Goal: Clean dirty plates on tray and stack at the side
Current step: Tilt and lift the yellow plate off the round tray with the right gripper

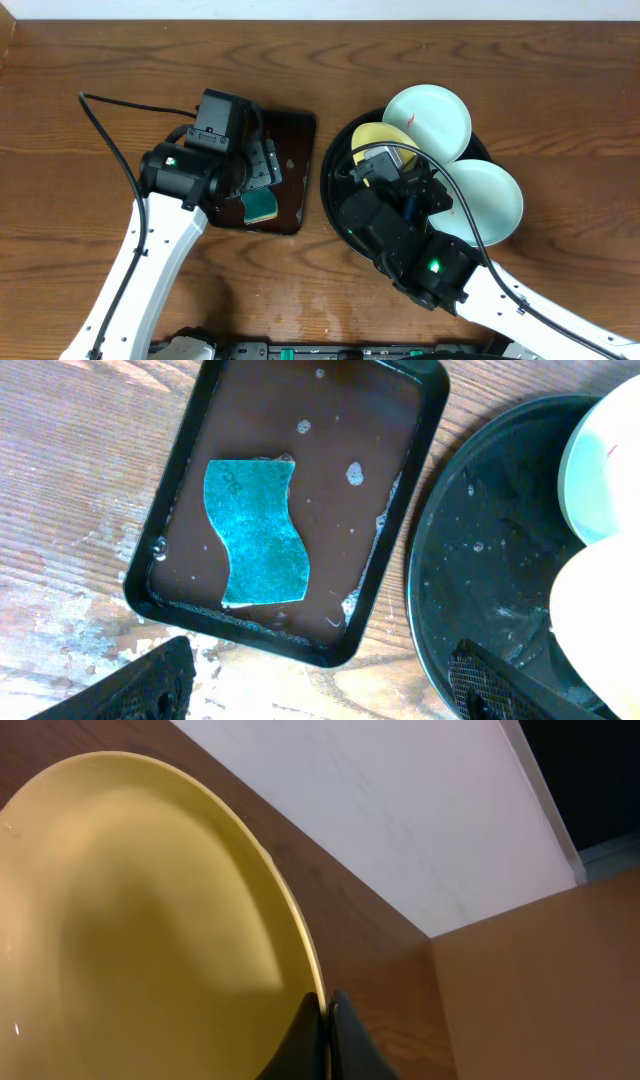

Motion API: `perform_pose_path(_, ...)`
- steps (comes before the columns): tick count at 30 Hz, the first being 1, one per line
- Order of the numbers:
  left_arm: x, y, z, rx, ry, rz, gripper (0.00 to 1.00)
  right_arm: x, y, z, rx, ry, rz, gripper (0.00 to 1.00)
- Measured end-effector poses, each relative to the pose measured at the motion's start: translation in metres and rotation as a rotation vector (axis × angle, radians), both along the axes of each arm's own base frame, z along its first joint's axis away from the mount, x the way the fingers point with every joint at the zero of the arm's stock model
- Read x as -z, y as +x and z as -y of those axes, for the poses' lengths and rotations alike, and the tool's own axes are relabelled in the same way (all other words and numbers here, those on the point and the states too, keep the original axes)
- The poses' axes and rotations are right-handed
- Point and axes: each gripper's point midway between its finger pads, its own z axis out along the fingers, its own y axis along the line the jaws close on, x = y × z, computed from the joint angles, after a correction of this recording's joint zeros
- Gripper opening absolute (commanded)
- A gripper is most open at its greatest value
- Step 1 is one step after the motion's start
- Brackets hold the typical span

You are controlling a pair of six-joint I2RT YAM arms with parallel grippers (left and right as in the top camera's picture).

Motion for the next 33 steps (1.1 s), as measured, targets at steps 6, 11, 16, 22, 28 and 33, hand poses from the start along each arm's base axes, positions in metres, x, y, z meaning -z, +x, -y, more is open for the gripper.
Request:
perform_pose_path(6, 0.0, 0.0, 0.0, 0.0, 0.0, 0.0, 0.82, 0.0, 0.0, 0.0, 0.0, -0.004, 0.0, 0.01)
perform_pose_path(11, 0.0, 0.0, 0.0, 0.0, 0.0, 0.0, 0.82, 0.0, 0.0, 0.0, 0.0, -0.004, 0.0, 0.01)
perform_pose_path(16, 0.0, 0.0, 0.0, 0.0, 0.0, 0.0, 0.82, -0.003, 0.002, -0.002, 0.002, 0.018, 0.016, 0.01)
perform_pose_path(22, 0.0, 0.0, 0.0, 0.0, 0.0, 0.0, 0.82, 0.007, 0.019, -0.006, 0.022, 0.024, 0.021, 0.01)
perform_pose_path(28, 0.0, 0.0, 0.0, 0.0, 0.0, 0.0, 0.82, 0.025, 0.033, 0.004, 0.077, -0.079, -0.012, 0.01)
perform_pose_path(33, 0.0, 0.0, 0.0, 0.0, 0.0, 0.0, 0.82, 0.027, 0.034, 0.002, 0.062, -0.08, -0.023, 0.01)
